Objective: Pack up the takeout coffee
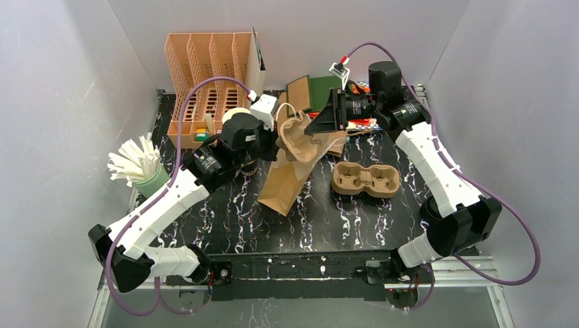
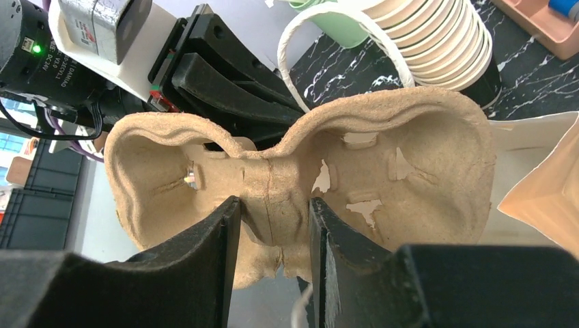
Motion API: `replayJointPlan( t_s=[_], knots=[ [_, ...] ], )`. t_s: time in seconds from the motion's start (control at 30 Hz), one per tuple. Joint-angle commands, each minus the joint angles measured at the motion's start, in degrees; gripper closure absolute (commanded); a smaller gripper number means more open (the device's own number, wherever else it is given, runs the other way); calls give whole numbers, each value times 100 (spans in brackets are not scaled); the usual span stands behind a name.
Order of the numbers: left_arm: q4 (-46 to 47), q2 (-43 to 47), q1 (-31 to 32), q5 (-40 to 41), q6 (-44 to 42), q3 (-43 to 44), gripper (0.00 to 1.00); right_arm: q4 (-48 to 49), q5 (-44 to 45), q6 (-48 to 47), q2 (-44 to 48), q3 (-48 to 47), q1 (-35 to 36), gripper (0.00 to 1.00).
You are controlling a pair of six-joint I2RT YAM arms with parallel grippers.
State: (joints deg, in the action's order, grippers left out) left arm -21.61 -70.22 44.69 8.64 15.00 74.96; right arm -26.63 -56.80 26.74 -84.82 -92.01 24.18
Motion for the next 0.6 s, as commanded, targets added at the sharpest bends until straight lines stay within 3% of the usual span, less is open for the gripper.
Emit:
replayJointPlan(
  t_s=[0.0,0.33,0.57],
  knots=[
    [212,314,-48,-231,-112,-164,100,-462,-70,-251,-39,-69,38,77],
    [415,524,-169,-569,154,-566,100,-985,42,-460,-179,-31,36,78],
    [333,527,-315,-483,153,-640,100,-1654,996,-933,-512,-346,126,80]
  ],
)
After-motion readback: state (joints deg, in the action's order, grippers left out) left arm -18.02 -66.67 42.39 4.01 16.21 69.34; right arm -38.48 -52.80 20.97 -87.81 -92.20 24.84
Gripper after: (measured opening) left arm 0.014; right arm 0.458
